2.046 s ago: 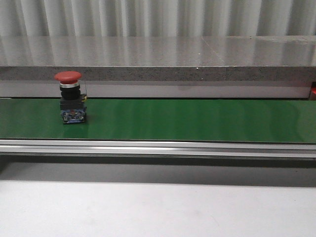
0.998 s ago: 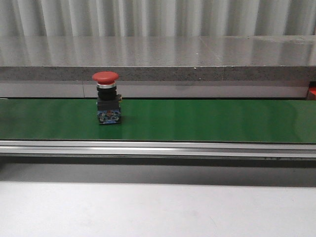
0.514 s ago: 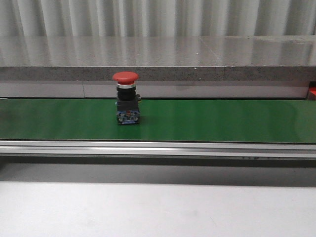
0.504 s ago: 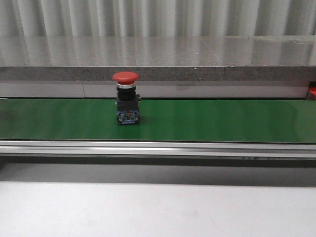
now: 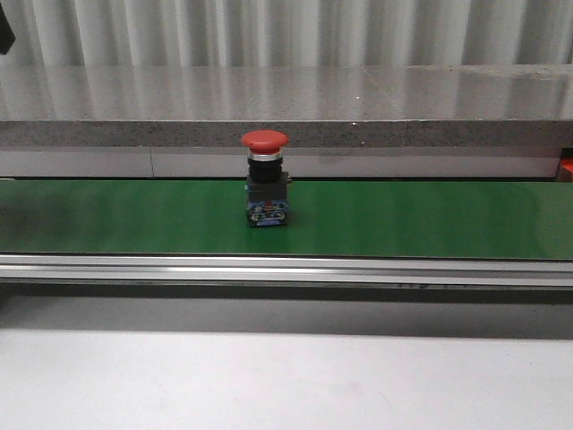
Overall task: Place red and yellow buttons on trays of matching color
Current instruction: 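Lower the yellow button onto the belt's start and open the left gripper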
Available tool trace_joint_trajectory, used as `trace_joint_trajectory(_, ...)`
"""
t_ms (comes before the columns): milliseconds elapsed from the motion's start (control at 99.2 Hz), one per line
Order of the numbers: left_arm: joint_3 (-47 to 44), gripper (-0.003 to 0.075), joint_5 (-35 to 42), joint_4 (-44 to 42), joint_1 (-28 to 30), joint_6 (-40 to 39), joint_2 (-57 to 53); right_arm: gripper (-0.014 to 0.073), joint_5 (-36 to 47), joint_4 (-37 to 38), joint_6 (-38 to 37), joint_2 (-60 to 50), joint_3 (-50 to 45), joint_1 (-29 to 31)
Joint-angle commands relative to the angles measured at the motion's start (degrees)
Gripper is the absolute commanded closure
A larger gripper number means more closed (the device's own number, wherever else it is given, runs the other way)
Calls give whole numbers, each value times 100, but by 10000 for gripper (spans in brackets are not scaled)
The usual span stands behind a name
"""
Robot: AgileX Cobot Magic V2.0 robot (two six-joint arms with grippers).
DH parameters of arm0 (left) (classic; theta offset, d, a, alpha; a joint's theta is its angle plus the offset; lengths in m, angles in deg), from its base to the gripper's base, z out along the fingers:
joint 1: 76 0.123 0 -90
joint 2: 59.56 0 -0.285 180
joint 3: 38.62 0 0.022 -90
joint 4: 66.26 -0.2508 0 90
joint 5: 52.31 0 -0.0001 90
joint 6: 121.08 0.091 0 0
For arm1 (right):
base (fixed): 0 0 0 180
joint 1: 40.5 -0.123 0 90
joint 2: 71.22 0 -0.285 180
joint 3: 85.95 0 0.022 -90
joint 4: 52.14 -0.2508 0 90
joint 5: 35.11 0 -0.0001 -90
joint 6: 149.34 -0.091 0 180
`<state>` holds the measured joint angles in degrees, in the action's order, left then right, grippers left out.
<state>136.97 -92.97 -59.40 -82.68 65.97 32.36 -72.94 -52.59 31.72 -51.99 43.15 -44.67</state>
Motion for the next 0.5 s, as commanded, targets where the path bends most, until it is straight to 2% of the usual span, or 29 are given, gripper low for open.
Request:
trace_joint_trajectory(0, -151, 633, 469, 77, -225, 22, -610, 662, 452, 45, 34, 61, 146, 2)
trace_joint_trajectory(71, -484, 727, 601, 77, -348, 22, -964, 662, 446, 45, 34, 61, 146, 2)
trace_joint_trajectory(282, -1624, 726, 1056, 77, -572, 22, -2140, 662, 452, 45, 34, 61, 146, 2)
trace_joint_trajectory(494, -2656, 725, 1068, 114, -580, 22, -3391, 662, 389, 45, 29, 72, 146, 2)
